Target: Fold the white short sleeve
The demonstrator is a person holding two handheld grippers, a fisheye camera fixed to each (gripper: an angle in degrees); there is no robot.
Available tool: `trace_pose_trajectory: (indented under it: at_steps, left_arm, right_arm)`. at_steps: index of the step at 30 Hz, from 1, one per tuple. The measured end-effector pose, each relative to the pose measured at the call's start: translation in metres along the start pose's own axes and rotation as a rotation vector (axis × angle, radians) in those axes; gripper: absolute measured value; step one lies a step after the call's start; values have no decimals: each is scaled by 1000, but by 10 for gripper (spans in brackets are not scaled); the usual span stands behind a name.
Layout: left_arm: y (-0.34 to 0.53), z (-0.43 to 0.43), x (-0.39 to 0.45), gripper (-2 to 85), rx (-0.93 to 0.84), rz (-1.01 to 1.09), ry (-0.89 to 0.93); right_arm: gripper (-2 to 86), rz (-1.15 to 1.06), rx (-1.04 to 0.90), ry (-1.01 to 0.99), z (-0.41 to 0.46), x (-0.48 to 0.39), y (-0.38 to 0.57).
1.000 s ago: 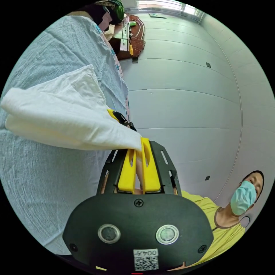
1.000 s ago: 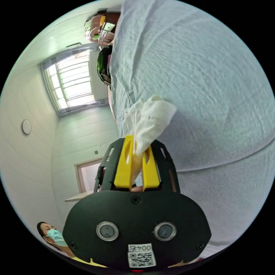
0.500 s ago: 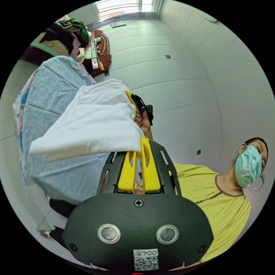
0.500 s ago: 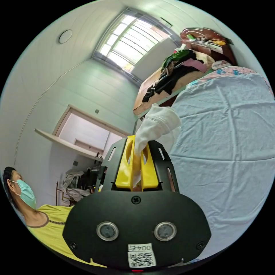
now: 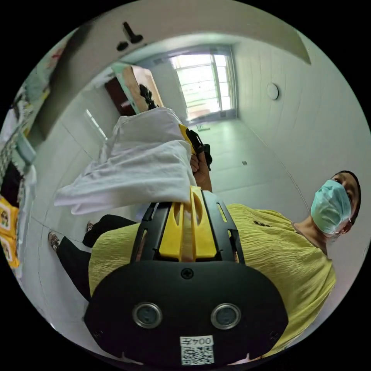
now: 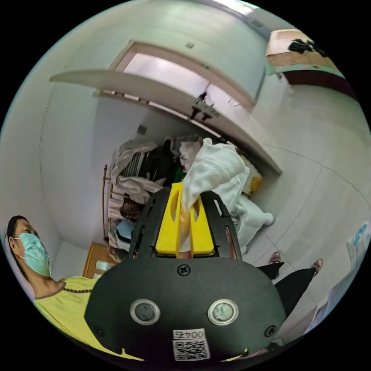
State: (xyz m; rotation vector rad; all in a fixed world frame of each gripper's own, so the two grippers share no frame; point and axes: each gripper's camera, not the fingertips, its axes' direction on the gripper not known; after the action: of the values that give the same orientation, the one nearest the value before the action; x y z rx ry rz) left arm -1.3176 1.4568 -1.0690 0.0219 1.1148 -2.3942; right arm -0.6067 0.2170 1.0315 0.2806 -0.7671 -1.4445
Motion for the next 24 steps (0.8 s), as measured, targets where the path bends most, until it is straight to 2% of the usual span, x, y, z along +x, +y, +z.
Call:
trace_pose_trajectory:
  at_steps: [2,5,9,13,15,18,20,24]
  left_arm:
    - [29,-119,14,45,149,5,-62]
    - [48,-256,48,45,257,85,-169]
    - [53,-400,83,45,313,153,-305]
    - [53,-535,105,44,320,166,-544]
    - [56,-580,90,43,294,131,-592]
    - [73,-639,30,42,246,34,-583]
    - [97,-672,-36,42,213,-104,-550]
    - [127,-698,-98,40,122,-239,-532]
  right_arm:
    - [33,-103,-138,-24,116,-46,-26]
    - [34,-251,-231,-63,239,-110,-52]
    - [34,-372,-255,-134,361,-171,-73]
    - [34,-446,-216,-196,474,-204,-80]
    - [34,-487,-210,-195,517,-203,-73]
    - [34,-548,-235,-66,594,-171,-45]
    - [34,-515,-300,89,655,-120,-13]
    - [33,-451,-394,257,715,-54,34]
